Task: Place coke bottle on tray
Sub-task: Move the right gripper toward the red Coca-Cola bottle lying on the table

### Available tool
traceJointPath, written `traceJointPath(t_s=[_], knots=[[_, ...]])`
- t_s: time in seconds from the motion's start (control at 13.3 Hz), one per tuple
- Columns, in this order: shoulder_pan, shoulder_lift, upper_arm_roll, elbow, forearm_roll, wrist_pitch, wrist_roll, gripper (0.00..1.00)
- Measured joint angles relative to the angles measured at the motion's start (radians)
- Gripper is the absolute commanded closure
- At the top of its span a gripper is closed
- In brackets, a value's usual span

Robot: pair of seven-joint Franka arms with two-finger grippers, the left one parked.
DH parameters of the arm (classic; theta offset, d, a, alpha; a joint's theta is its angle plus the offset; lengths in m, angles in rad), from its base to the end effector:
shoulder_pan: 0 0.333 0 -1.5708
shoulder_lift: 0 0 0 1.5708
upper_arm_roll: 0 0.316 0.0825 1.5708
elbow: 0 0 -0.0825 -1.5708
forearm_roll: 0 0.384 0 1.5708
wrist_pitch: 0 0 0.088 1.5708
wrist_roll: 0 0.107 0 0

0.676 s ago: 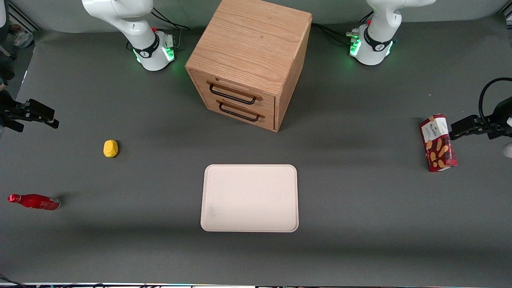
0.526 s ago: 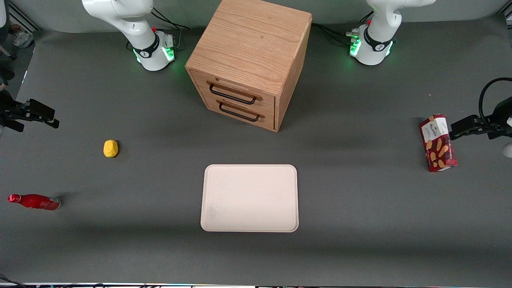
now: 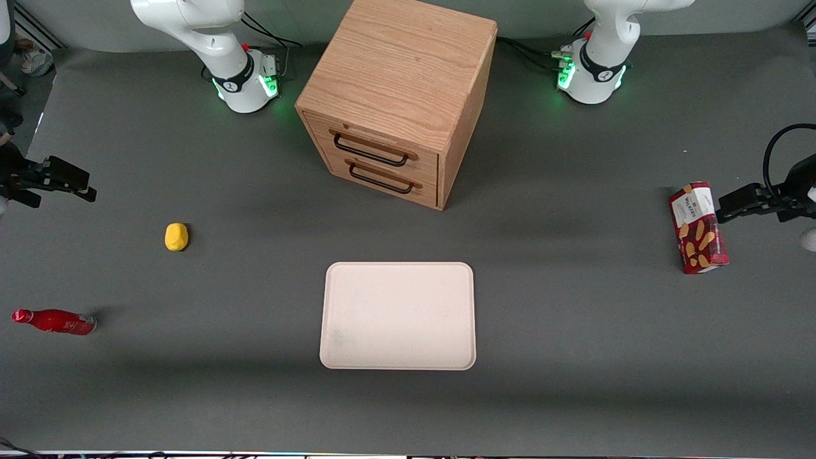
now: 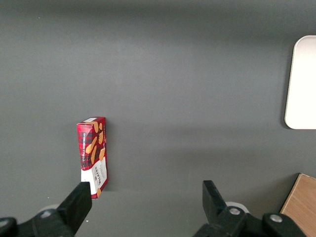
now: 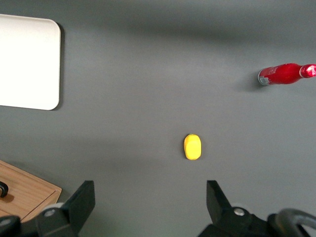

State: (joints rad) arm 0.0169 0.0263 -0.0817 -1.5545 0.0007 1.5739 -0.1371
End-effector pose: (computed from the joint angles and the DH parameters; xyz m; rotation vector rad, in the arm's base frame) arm 0.5617 -0.0357 0.6178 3.1388 0.1135 -0.0109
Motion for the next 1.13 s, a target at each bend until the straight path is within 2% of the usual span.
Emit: traceJointPath(t_s=[0.23,0.45,0.75,0.98,1.13], knots=[[-0.036,0.003,0.014,0.002,-0.006,-0.003,-0.006,0.00],[-0.158,0.056,0.017,0.064,-0.007,0.001,-0.158,0.00],[-0.323,0.255,0.017,0.319,-0.007,-0.007,-0.424,0.00],[-0.410,0.402,0.041,0.493,-0.007,-0.012,-0.484,0.00],[-0.488,0.481,0.099,0.567,-0.007,-0.014,-0.523,0.00]])
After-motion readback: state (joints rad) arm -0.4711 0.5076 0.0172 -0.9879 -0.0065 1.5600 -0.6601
